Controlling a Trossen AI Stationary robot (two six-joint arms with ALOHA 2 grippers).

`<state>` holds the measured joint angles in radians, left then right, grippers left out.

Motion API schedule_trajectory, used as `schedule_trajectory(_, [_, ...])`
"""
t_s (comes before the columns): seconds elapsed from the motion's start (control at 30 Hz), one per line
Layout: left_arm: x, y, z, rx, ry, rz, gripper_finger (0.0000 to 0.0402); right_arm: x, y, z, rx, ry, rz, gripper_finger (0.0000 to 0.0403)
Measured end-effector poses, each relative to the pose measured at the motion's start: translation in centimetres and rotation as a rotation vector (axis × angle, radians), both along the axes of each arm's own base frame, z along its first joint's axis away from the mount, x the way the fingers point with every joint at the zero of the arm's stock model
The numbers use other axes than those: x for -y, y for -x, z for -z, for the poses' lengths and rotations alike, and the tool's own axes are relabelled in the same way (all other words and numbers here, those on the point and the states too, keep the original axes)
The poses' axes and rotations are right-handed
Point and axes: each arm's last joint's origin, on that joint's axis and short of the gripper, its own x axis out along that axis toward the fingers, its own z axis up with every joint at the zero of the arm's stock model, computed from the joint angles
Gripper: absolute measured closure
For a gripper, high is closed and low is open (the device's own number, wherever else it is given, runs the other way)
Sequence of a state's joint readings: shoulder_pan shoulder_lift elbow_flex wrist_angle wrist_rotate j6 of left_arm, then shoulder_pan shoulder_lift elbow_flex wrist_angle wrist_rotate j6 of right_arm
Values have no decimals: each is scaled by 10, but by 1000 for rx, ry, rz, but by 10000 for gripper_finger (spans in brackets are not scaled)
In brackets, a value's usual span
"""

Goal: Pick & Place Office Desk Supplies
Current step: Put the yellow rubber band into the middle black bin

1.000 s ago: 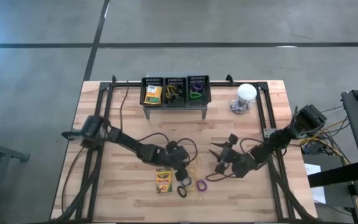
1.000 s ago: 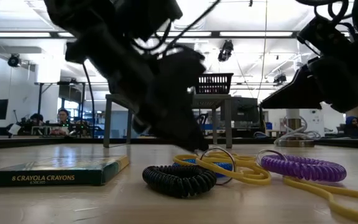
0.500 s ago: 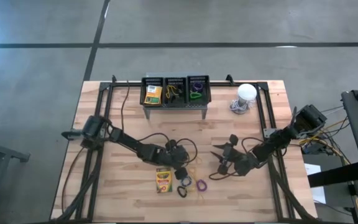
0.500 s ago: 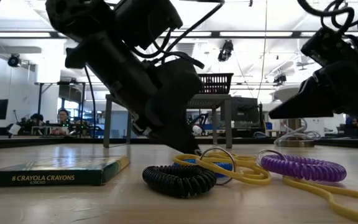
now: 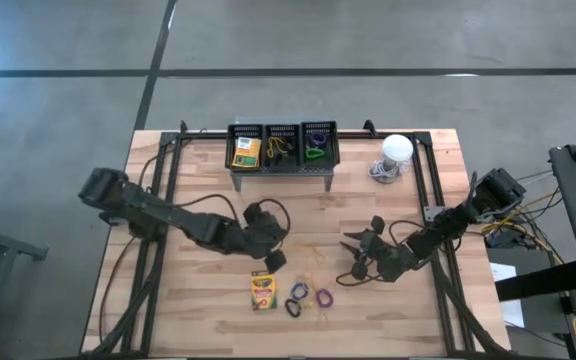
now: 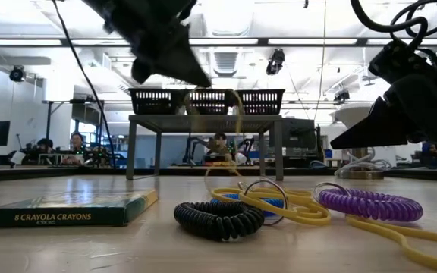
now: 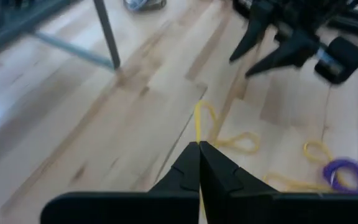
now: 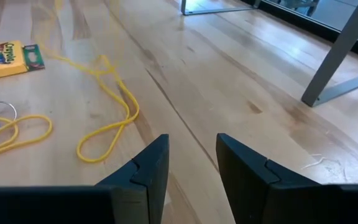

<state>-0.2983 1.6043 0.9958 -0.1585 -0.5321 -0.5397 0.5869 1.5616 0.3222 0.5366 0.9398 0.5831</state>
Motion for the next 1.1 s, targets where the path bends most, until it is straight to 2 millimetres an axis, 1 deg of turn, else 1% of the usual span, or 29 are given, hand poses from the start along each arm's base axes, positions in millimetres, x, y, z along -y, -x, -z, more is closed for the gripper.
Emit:
schedule_trajectory(0.07, [-1, 4, 3, -7, 6, -10, 401, 0, 0, 1, -2, 3, 0, 275])
schedule_trajectory(0.13, [-2, 4, -2, 33, -5, -28, 401, 0, 0, 2, -7, 13, 6, 275])
schedule_trajectory(0.27, [-11, 0, -29, 115, -65, -18, 401, 4, -1, 7, -10, 66, 61, 278])
schedule_trajectory(0.37, [-15, 2, -58, 175, -107, 9, 401, 7, -2, 14, -30, 102, 95, 281])
schedule_trajectory(0.5, [-26, 13, -104, 273, -163, 23, 401, 13, -1, 27, -62, 185, 164, 284])
schedule_trajectory(0.63, [-50, 27, -158, 366, -229, -18, 401, 17, -2, 38, -45, 226, 233, 284])
schedule_trajectory(0.73, [-75, 32, -184, 367, -335, -40, 401, 16, -5, 38, -8, 246, 277, 284])
schedule_trajectory(0.83, [-107, 32, -195, 364, -373, -46, 401, 14, -9, 34, 4, 272, 290, 287])
schedule_trajectory(0.93, [-141, 32, -198, 394, -365, -36, 401, 11, -14, 28, 12, 275, 284, 290])
schedule_trajectory(1.03, [-172, 34, -189, 343, -371, -107, 401, 9, -19, 25, -6, 305, 269, 292])
schedule_trajectory(1.1, [-190, 35, -177, 299, -364, -139, 401, 7, -21, 24, -14, 313, 258, 291])
